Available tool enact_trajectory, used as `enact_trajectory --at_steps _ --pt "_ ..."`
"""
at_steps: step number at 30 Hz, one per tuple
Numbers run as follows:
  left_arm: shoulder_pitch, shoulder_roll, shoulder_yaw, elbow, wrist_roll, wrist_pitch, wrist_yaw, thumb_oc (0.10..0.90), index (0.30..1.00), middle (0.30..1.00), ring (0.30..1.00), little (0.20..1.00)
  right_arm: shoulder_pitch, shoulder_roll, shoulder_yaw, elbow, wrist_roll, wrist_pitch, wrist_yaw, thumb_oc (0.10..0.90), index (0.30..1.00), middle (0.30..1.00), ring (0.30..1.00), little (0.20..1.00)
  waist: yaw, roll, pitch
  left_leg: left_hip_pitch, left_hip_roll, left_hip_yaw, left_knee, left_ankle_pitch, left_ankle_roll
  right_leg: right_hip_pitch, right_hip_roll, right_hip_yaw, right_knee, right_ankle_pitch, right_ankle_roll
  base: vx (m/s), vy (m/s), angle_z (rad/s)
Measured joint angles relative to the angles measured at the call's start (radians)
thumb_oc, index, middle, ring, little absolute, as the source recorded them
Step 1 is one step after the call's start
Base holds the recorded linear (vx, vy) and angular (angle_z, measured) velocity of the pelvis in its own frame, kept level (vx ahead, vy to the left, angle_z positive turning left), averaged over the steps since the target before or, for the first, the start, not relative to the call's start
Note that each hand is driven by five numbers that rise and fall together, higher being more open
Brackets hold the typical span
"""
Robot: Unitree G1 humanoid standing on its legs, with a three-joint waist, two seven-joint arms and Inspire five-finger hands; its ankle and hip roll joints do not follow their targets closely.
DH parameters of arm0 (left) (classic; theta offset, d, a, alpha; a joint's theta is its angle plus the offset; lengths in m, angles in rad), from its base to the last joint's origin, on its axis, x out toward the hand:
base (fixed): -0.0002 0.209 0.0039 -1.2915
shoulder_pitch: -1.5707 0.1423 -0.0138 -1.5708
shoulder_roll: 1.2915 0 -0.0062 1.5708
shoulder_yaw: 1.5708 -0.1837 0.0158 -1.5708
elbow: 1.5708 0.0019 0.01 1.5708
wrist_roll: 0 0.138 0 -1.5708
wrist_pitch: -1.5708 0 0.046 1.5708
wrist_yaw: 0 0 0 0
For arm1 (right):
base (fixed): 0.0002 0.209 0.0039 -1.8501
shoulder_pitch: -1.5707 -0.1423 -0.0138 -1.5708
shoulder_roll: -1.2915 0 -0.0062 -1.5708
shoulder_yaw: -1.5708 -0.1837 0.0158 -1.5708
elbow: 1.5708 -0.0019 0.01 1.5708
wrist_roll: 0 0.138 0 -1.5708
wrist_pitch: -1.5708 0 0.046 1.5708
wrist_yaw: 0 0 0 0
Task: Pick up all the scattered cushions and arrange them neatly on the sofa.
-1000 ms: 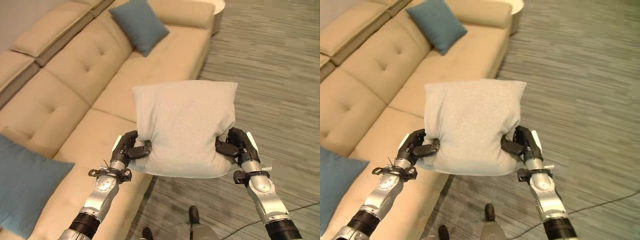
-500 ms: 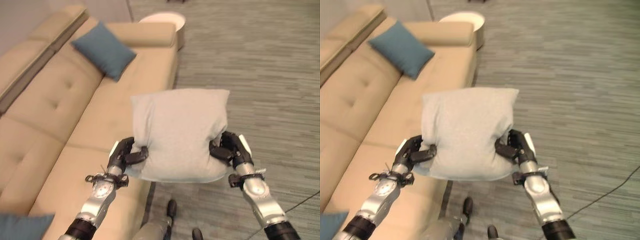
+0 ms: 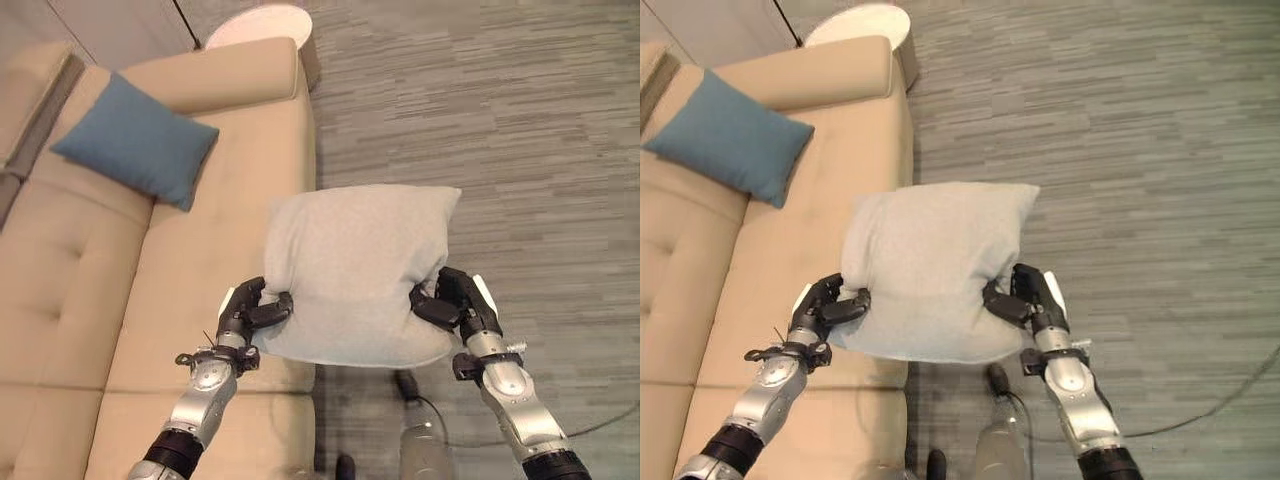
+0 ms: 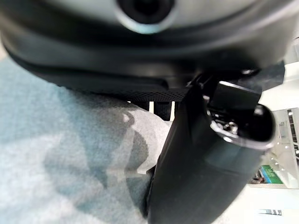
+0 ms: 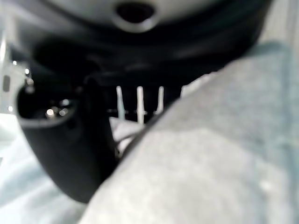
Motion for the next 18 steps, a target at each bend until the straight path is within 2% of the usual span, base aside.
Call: enact_trajectory --at_steps 1,2,3,4,5,7,8,9,10,11,12,13,14,15,16,17,18 --pt "-0.016 -0.006 -0.002 -0.004 0.002 0.000 0.000 0.400 0.300 0.300 0.300 0.300 -0.017 -0.013 -0.002 0.014 0.002 0.006 -0.003 0.400 0.300 0.300 0.300 0.300 0.012 0.000 0.001 -0.026 0.049 0.003 -0.009 0.024 -0.028 -0.004 0.022 -0.015 0.018 -0.018 -0.023 0.09 -0.404 0.35" --pt "-0.032 0.003 0.001 -0.022 0.001 0.000 0.001 0.400 0.300 0.300 0.300 0.300 -0.036 -0.005 -0.008 0.015 0.003 0.010 -0.004 0.400 0.300 0.300 0.300 0.300 0.017 -0.022 0.012 -0.055 0.083 -0.002 0.014 0.007 -0.028 0.007 0.028 -0.023 0.019 -0.026 -0.033 0.04 -0.556 0.42" --pt "-0.048 0.005 -0.001 -0.024 -0.002 -0.002 0.000 0.400 0.300 0.300 0.300 0.300 -0.055 -0.001 -0.016 0.017 0.007 0.009 -0.004 0.400 0.300 0.300 0.300 0.300 0.044 -0.061 0.032 -0.091 0.099 -0.047 0.086 0.087 -0.058 0.018 0.033 -0.069 0.041 -0.058 -0.046 0.03 -0.547 0.66" --pt "-0.051 0.009 -0.001 -0.017 -0.011 0.001 0.007 0.400 0.300 0.300 0.300 0.300 -0.057 -0.001 -0.020 0.015 0.017 0.010 -0.008 0.400 0.300 0.300 0.300 0.300 0.048 -0.086 0.031 -0.155 0.090 -0.064 0.227 0.086 -0.058 0.045 0.030 -0.108 0.046 -0.083 -0.050 0.00 -0.448 0.93" --pt "-0.044 0.012 -0.002 -0.018 -0.013 0.002 0.008 0.400 0.300 0.300 0.300 0.300 -0.062 0.006 -0.018 0.009 0.020 0.009 -0.015 0.400 0.300 0.300 0.300 0.300 0.032 -0.111 0.029 -0.189 0.094 -0.028 0.311 0.082 -0.038 0.081 0.026 -0.134 0.044 -0.116 -0.049 0.02 -0.175 1.13" --pt "-0.036 0.023 0.006 -0.021 -0.021 0.001 0.011 0.400 0.300 0.300 0.300 0.300 -0.088 0.015 -0.014 0.002 0.020 0.009 -0.018 0.400 0.300 0.300 0.300 0.300 0.032 -0.134 0.030 -0.225 0.113 0.064 0.333 0.072 -0.025 0.117 0.023 -0.164 0.039 -0.140 -0.078 0.01 -0.185 0.77" --pt "-0.030 0.045 0.013 -0.040 -0.044 0.001 0.026 0.400 0.300 0.300 0.300 0.300 -0.132 0.017 -0.001 -0.012 0.020 0.008 -0.017 0.400 0.300 0.300 0.300 0.300 0.056 -0.142 0.033 -0.249 0.114 0.103 0.289 0.057 -0.002 0.130 0.023 -0.162 0.039 -0.145 -0.085 0.01 -0.241 0.36" --pt "-0.037 0.046 0.027 -0.037 -0.048 0.002 0.028 0.400 0.300 0.300 0.300 0.300 -0.141 0.010 0.005 -0.021 0.020 0.007 -0.022 0.400 0.300 0.300 0.300 0.300 0.071 -0.153 0.040 -0.265 0.113 0.169 0.264 0.051 -0.005 0.148 -0.001 -0.212 0.029 -0.158 -0.072 0.04 -0.239 1.30" --pt "-0.049 0.024 0.031 -0.035 -0.047 0.003 0.028 0.400 0.300 0.300 0.300 0.300 -0.105 0.002 -0.009 -0.049 0.019 0.007 -0.027 0.400 0.300 0.300 0.300 0.300 0.015 -0.164 0.051 -0.295 0.132 0.392 0.219 0.060 0.016 0.220 -0.040 -0.334 -0.014 -0.165 -0.060 0.07 -0.049 1.75" --pt "-0.042 0.001 0.023 -0.044 -0.045 0.000 0.028 0.400 0.300 0.300 0.300 0.300 -0.071 -0.010 -0.022 -0.063 0.019 0.007 -0.036 0.400 0.300 0.300 0.300 0.300 0.010 -0.151 0.043 -0.313 0.136 0.481 0.172 0.105 0.059 0.238 -0.046 -0.392 -0.009 -0.174 -0.058 0.08 -0.014 1.92" --pt "-0.025 0.000 0.017 -0.067 -0.044 -0.001 0.029 0.400 0.300 0.300 0.300 0.300 -0.063 -0.011 -0.027 -0.065 0.018 0.007 -0.041 0.400 0.300 0.300 0.300 0.300 0.025 -0.130 0.030 -0.327 0.132 0.499 0.143 0.178 0.084 0.246 -0.038 -0.418 0.002 -0.205 -0.037 0.05 -0.016 0.94" --pt "-0.016 -0.002 0.018 -0.076 -0.042 -0.001 0.030 0.400 0.300 0.300 0.300 0.300 -0.063 -0.015 -0.027 -0.066 0.018 0.007 -0.041 0.400 0.300 0.300 0.300 0.300 0.033 -0.104 0.023 -0.339 0.122 0.490 0.127 0.249 0.094 0.253 -0.022 -0.432 0.008 -0.219 -0.021 0.10 0.011 0.85" --pt "-0.014 0.001 0.017 -0.083 -0.036 -0.001 0.032 0.400 0.300 0.300 0.300 0.300 -0.052 -0.001 -0.041 -0.067 0.017 0.006 -0.044 0.400 0.300 0.300 0.300 0.300 0.029 -0.091 0.013 -0.337 0.114 0.460 0.099 0.237 0.099 0.255 -0.019 -0.473 0.038 -0.247 -0.008 0.12 0.059 1.17" --pt "-0.009 0.006 0.020 -0.100 -0.034 -0.001 0.035 0.400 0.300 0.300 0.300 0.300 -0.039 0.015 -0.052 -0.071 0.014 0.006 -0.044 0.400 0.300 0.300 0.300 0.300 0.034 -0.092 0.013 -0.314 0.075 0.417 0.038 0.247 0.102 0.260 -0.034 -0.520 0.070 -0.269 0.010 0.12 0.060 1.45" --pt "0.001 0.005 0.018 -0.118 -0.028 -0.001 0.036 0.400 0.300 0.300 0.300 0.300 -0.029 0.017 -0.056 -0.072 0.012 0.006 -0.044 0.400 0.300 0.300 0.300 0.300 0.031 -0.091 0.011 -0.285 0.058 0.381 -0.013 0.253 0.102 0.273 -0.046 -0.549 0.085 -0.292 0.016 0.14 0.154 1.45" --pt "0.013 0.011 0.016 -0.140 -0.026 0.000 0.042 0.400 0.300 0.300 0.300 0.300 -0.032 0.019 -0.052 -0.072 0.000 0.006 -0.043 0.400 0.300 0.300 0.300 0.300 0.046 -0.091 0.008 -0.257 0.033 0.352 -0.069 0.272 0.111 0.268 -0.076 -0.567 0.132 -0.326 0.040 0.14 0.158 1.08" --pt "0.017 0.029 0.029 -0.145 -0.020 0.003 0.043 0.400 0.300 0.300 0.300 0.300 -0.043 0.024 -0.060 -0.073 -0.011 0.006 -0.037 0.400 0.300 0.300 0.300 0.300 0.074 -0.087 0.008 -0.251 0.005 0.346 -0.076 0.265 0.119 0.262 -0.097 -0.563 0.194 -0.345 0.058 0.15 0.173 1.17"
